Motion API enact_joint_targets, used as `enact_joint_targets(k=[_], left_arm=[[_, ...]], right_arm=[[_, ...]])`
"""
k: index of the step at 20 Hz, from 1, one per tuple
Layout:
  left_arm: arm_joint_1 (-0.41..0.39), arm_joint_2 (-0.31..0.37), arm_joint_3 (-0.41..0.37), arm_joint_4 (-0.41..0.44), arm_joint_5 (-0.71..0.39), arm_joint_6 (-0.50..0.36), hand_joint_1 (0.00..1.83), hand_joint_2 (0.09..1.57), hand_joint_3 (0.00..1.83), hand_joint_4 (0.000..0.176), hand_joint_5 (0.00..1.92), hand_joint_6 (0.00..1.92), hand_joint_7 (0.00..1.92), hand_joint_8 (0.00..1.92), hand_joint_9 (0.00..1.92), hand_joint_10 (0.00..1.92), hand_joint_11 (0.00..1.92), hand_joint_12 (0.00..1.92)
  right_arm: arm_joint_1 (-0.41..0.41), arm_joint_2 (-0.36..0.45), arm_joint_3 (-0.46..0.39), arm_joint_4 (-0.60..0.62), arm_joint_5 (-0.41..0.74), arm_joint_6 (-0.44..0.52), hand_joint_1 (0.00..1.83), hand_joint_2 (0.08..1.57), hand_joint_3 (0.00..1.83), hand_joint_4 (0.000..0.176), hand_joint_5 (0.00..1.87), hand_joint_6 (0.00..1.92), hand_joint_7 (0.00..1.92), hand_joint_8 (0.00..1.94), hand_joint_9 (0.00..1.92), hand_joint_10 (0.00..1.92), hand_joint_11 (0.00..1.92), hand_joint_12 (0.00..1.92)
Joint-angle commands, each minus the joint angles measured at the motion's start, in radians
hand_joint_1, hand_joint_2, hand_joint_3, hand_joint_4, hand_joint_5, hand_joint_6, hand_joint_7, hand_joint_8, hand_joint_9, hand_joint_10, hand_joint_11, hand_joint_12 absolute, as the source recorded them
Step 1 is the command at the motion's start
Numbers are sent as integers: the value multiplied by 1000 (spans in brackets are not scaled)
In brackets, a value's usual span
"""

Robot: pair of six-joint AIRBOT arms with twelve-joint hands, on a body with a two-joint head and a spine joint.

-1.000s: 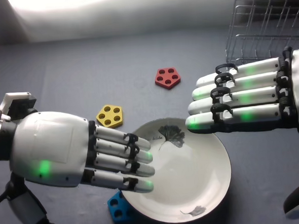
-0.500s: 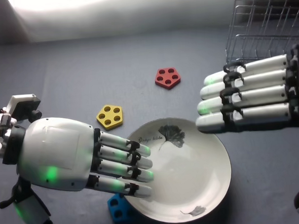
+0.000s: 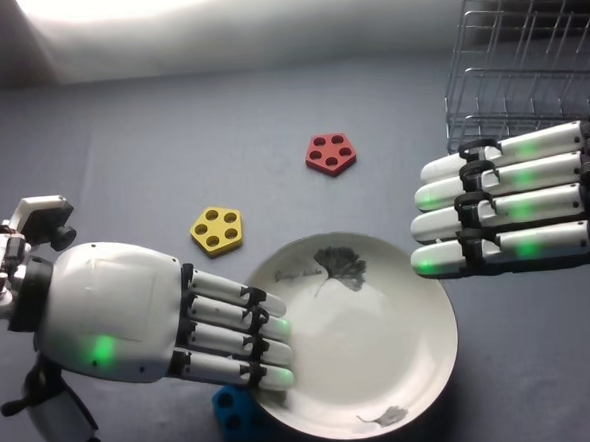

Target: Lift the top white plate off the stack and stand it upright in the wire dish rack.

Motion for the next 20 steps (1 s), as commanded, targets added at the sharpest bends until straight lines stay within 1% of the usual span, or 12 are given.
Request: enact_joint_targets(k=[1, 2, 3, 6, 7, 11, 13, 14, 16, 18, 19, 20], left_arm=[[-5, -8, -1, -31, -48, -1, 260, 850, 0, 0, 17, 3, 30, 5, 31, 9, 88, 34], [1, -13, 3, -24, -44, -6, 238, 854, 0, 0, 18, 2, 30, 3, 34, 7, 104, 40], [5, -15, 5, -20, -41, -6, 227, 850, 0, 0, 13, 0, 14, 0, 10, 1, 105, 39], [16, -24, 12, -17, -28, -7, 241, 852, 0, 0, 34, 7, 50, 13, 40, 11, 107, 37], [16, -25, 12, -18, -26, -8, 248, 850, 0, 0, 22, 2, 35, 5, 28, 5, 94, 31], [24, -30, 14, -4, -16, -8, 262, 851, 0, 0, 7, 0, 17, 0, 13, 0, 77, 22], [28, -32, 15, 2, -9, -7, 255, 849, 0, 0, 26, 7, 32, 7, 26, 6, 91, 27], [30, -32, 15, 2, -6, -8, 258, 846, 0, 0, 26, 6, 38, 8, 32, 8, 95, 29], [34, -37, 16, 6, 6, -10, 234, 851, 1, 0, 7, 0, 23, 1, 22, 2, 78, 21], [39, -44, 18, 15, 20, -17, 263, 846, 0, 0, 33, 10, 53, 11, 49, 11, 96, 28], [41, -47, 18, 21, 29, -18, 240, 849, 0, 0, 41, 11, 55, 10, 55, 12, 108, 32], [43, -49, 19, 22, 32, -19, 275, 840, 0, 0, 73, 7, 88, 6, 87, 8, 129, 38]], right_arm=[[2, 5, 1, 69, 88, -2, 343, 944, 0, 0, 50, 0, 101, 7, 124, 13, 154, 13], [1, 3, 1, 65, 88, -3, 293, 948, 1, 0, 40, 1, 93, 2, 125, 9, 157, 14], [-2, 1, 1, 65, 86, -3, 287, 949, 1, 0, 40, 1, 92, 1, 125, 7, 157, 13], [-5, -8, -3, 67, 35, -5, 307, 942, 0, 0, 36, 1, 93, 1, 122, 2, 153, 10], [-5, -13, -3, 71, 27, -5, 277, 951, 3, 0, 23, 0, 80, 0, 115, 0, 147, 7], [-5, -28, -7, 77, 4, -12, 335, 944, 1, 0, 80, 18, 125, 14, 149, 10, 167, 14], [-5, -39, -7, 77, -22, -22, 302, 954, 5, 0, 48, 2, 103, 2, 128, 0, 149, 6], [-2, -48, -7, 72, -51, -31, 346, 951, 2, 0, 42, 0, 100, 0, 125, 0, 144, 4], [4, -56, -5, 65, -74, -33, 313, 943, 0, 0, 65, 8, 108, 2, 127, 0, 153, 7], [4, -57, -4, 62, -77, -33, 317, 945, 0, 0, 60, 4, 107, 4, 129, 3, 155, 8], [4, -58, -5, 61, -81, -33, 337, 942, 0, 0, 71, 7, 118, 8, 135, 5, 157, 8], [4, -59, -5, 61, -82, -33, 303, 947, 1, 0, 63, 3, 115, 5, 128, 1, 152, 6]])
